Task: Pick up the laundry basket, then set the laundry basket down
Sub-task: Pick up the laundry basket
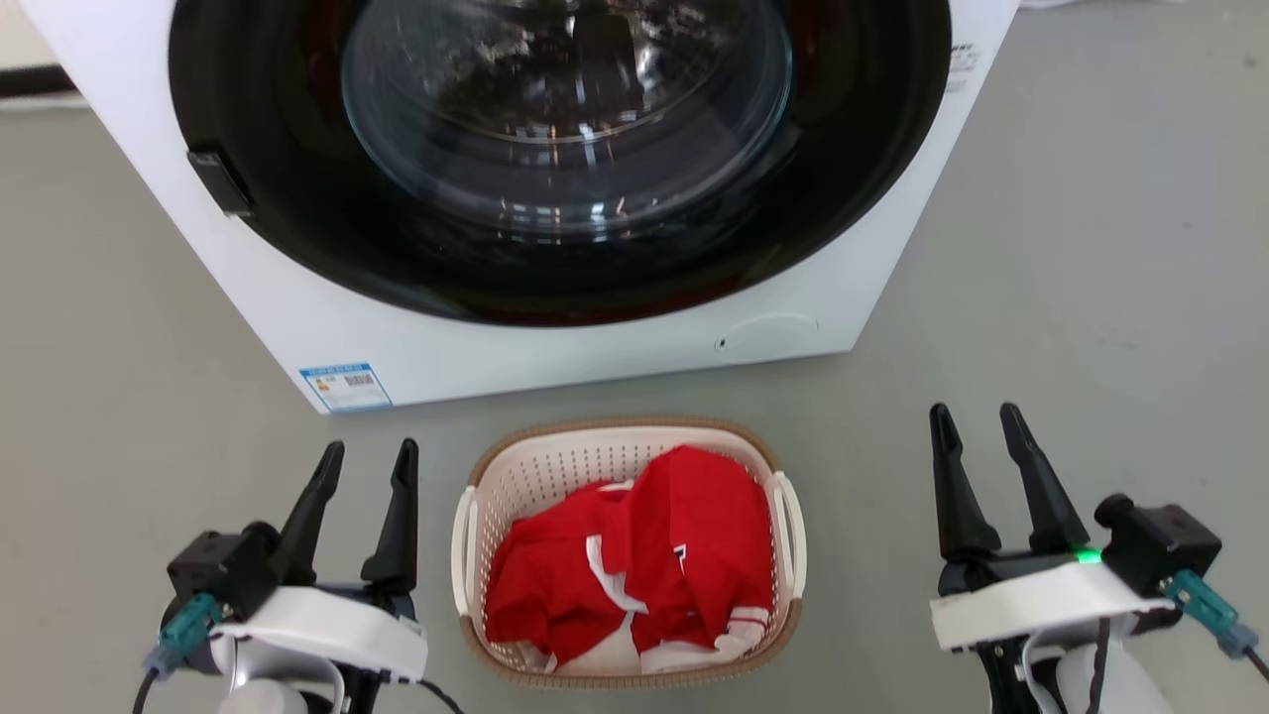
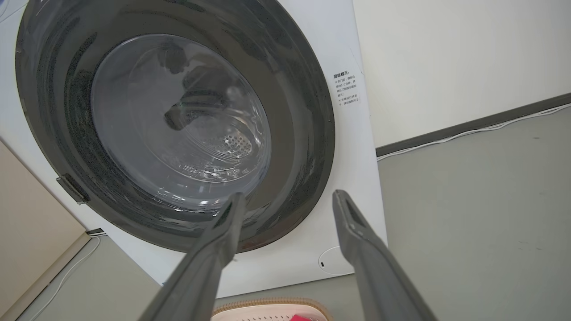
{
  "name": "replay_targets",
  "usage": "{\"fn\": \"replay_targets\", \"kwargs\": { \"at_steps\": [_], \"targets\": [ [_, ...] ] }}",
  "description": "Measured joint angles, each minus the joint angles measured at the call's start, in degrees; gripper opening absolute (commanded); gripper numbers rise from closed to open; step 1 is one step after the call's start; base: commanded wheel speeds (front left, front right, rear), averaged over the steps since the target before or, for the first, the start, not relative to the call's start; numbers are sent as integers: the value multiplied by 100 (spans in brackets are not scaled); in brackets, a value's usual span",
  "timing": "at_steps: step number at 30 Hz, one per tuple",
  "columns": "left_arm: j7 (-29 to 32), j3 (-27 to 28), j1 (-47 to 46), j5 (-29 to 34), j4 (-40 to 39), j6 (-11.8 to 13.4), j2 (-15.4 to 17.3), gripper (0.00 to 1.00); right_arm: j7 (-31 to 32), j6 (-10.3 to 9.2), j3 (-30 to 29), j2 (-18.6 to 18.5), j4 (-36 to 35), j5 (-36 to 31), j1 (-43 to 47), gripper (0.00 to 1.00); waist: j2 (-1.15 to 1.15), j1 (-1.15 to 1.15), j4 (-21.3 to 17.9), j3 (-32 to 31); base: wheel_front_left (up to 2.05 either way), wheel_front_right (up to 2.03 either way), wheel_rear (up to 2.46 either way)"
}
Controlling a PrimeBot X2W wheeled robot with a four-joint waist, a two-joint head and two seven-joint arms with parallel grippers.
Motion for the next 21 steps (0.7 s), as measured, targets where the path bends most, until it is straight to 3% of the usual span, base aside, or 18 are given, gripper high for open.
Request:
{"fn": "replay_targets", "kwargs": {
  "at_steps": [21],
  "targets": [
    [0, -550, -1250, -393, 1121, 0, 565, 100, 0, 1, 87, -4, 1408, 96, -1221, 100, 0, 0, 16, 1555, 0, 0, 0]
  ]
}}
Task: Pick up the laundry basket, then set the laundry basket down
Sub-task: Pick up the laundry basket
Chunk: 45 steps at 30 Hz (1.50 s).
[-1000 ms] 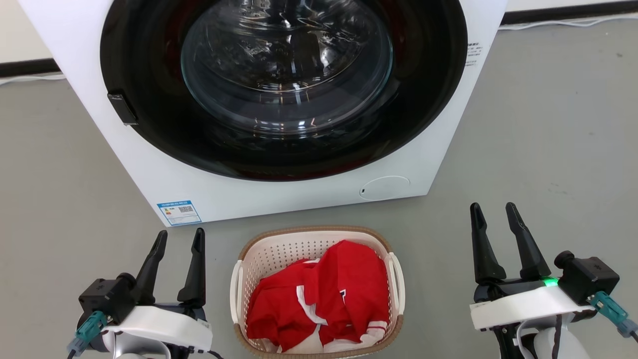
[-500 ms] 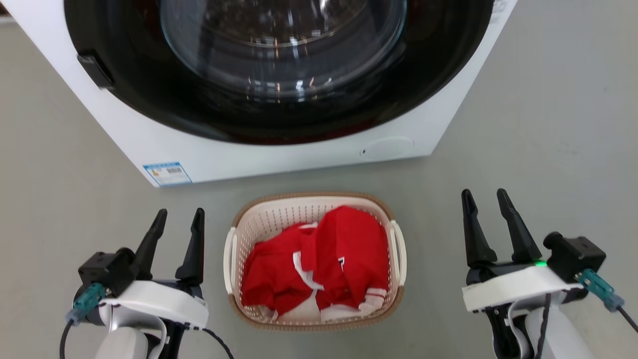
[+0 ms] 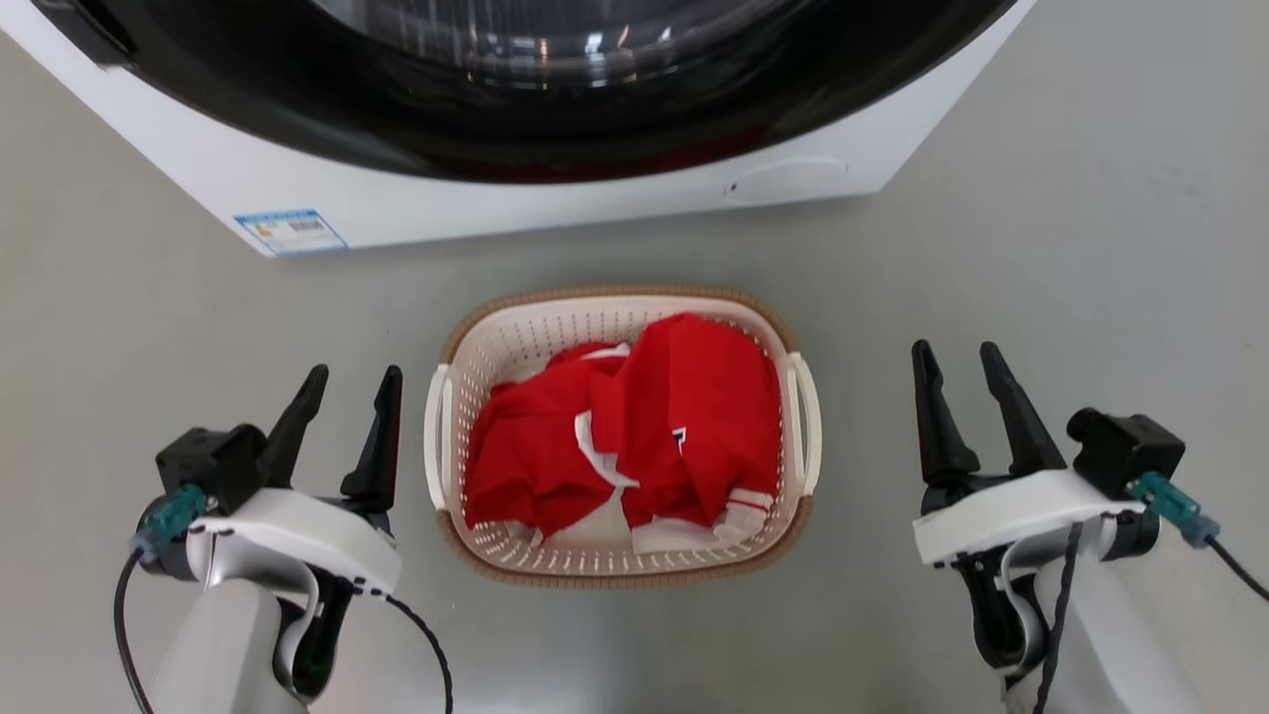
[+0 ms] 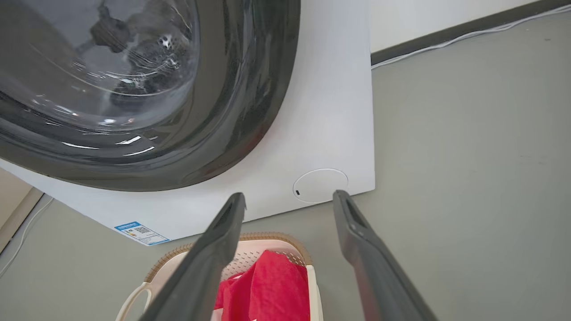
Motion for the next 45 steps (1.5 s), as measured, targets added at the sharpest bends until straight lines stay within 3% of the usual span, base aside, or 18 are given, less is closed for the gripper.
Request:
{"fn": "replay_targets", "kwargs": {
  "at_steps": [19, 31, 45],
  "targets": [
    [0, -1120, -1540, -580, 1628, 0, 401, 100, 0, 0, 493, -25, 1956, 476, -1462, 100, 0, 0, 38, 1366, 0, 0, 0],
    [-1, -1817, -2382, -1035, 2368, 0, 426, 100, 0, 0, 1039, -42, 2708, 750, -2270, 100, 0, 0, 98, 2137, 0, 0, 0],
    [-1, -2640, -2987, -1624, 2624, 0, 426, 100, 0, 0, 1470, -58, 3264, 1085, -2897, 100, 0, 0, 147, 2703, 0, 0, 0]
  ]
}}
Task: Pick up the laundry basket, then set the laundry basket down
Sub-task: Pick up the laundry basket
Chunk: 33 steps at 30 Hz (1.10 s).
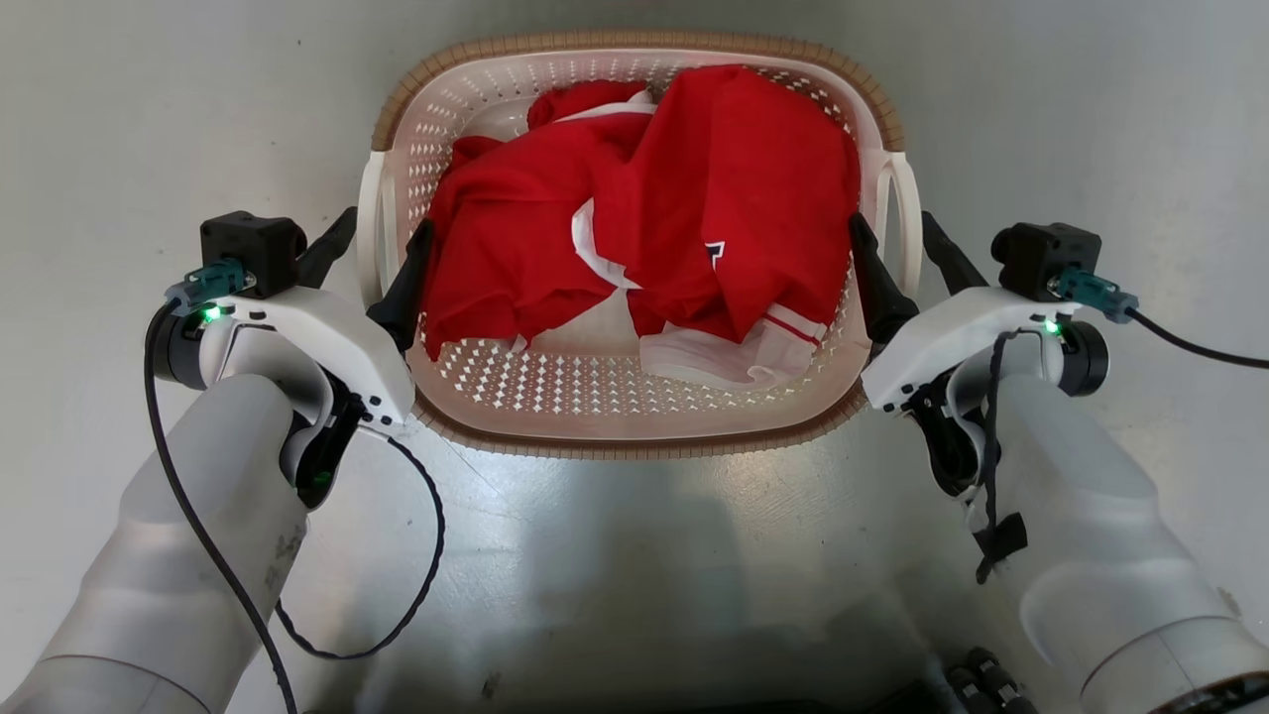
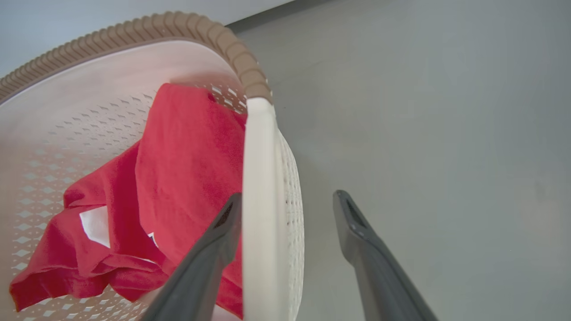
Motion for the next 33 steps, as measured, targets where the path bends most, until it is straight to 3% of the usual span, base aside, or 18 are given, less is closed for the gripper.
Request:
{"fn": "replay_targets", "kwargs": {
  "at_steps": [14, 15, 17, 18, 19, 20, 21, 33],
  "targets": [
    [0, -436, -142, -348, 154, 0, 9, 100, 0, 1, 401, -15, 222, 276, -266, 100, 0, 0, 6, 181, 0, 0, 0],
    [0, -481, -213, -400, 177, 0, 15, 91, 0, 1, 476, -15, 232, 312, -303, 94, 0, 0, 6, 202, 0, 0, 0],
    [0, -504, -238, -420, 182, 0, 21, 48, 0, 1, 498, -14, 233, 326, -304, 46, 0, 0, 7, 212, 0, 0, 0],
    [0, -525, -256, -439, 188, 0, 24, 32, 0, 1, 517, -13, 234, 336, -304, 31, 0, 0, 7, 222, 0, 0, 0],
    [1, -546, -269, -442, 201, 0, 26, 16, 0, 1, 534, -14, 233, 343, -304, 9, 0, 0, 7, 227, 0, 0, 0],
    [-1, -566, -274, -452, 200, -11, 19, 16, 0, 1, 546, -14, 233, 353, -304, 9, 0, 0, 6, 227, 0, 0, 0],
    [-3, -570, -287, -483, 209, 1, 7, 0, 0, 3, 565, -13, 232, 367, -304, 0, 0, 0, 4, 222, 0, 0, 0],
    [2, -915, -302, -846, 468, 27, -43, 0, -1, -1, 712, 40, 297, 447, -297, 0, 0, 0, 6, -101, 0, 0, 0]
  ]
}}
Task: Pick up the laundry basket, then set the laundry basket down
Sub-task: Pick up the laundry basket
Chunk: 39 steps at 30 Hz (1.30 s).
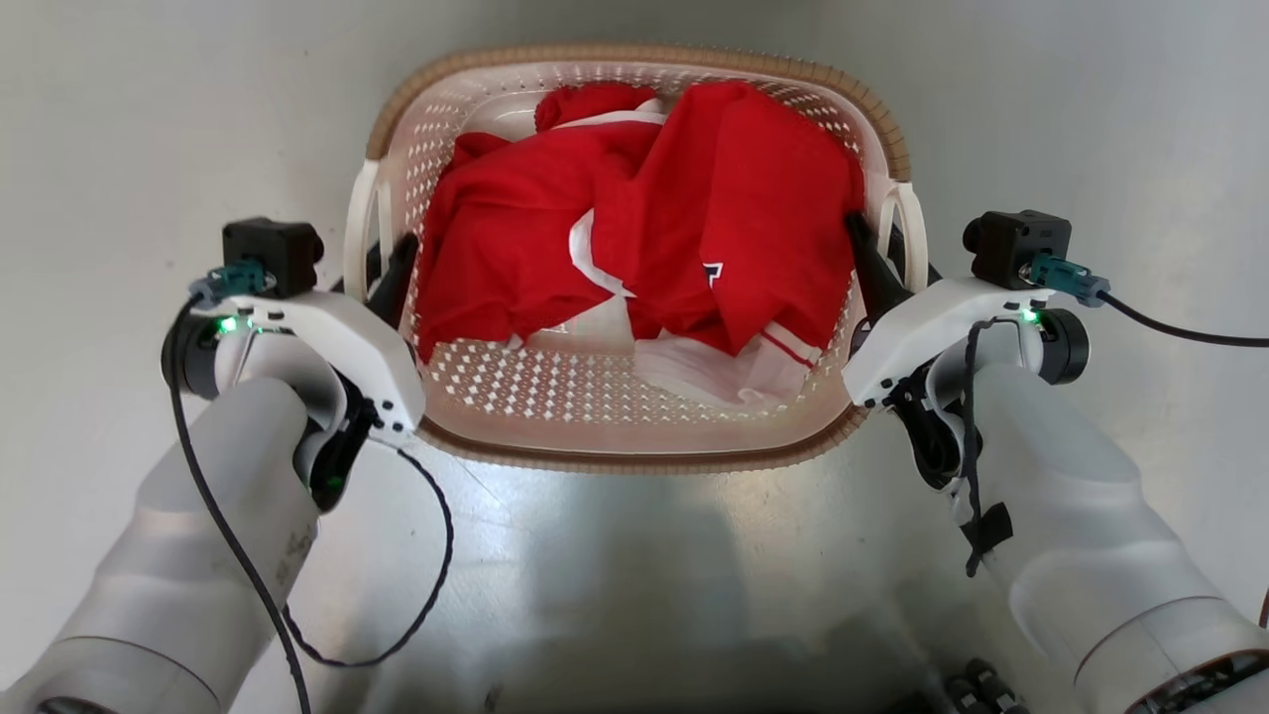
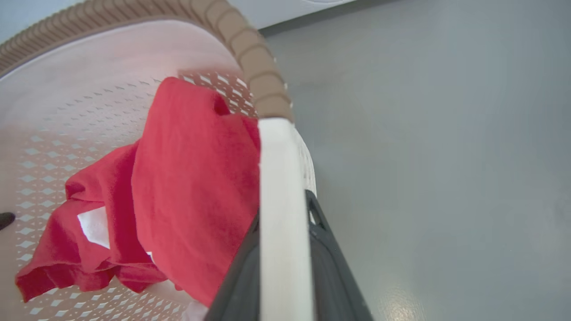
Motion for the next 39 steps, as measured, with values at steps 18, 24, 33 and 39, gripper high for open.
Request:
{"fn": "replay_targets", "kwargs": {
  "at_steps": [18, 24, 33, 39],
  "targets": [
    [466, -1020, 480, -1014, 697, 0, -328, 0, 151, -3, 1351, -80, 543, 891, 410, 0, 0, 0, 1, -1427, 0, 0, 0],
    [771, -1285, 802, -1314, 791, 1, -410, 0, 543, -10, 1819, -115, 597, 1380, 709, 0, 0, 0, 9, -2076, 0, 0, 0],
    [1239, -1595, 1273, -1607, 1017, 33, -558, 0, 1076, -54, 2395, -141, 623, 1959, 1184, 0, 0, 0, 46, -3110, 0, 0, 0],
    [1479, -1683, 1484, -1781, 1255, 33, -706, 0, 1316, -59, 2714, -166, 628, 2250, 1421, 0, 0, 0, 67, -3765, 0, 0, 0]
  ]
}}
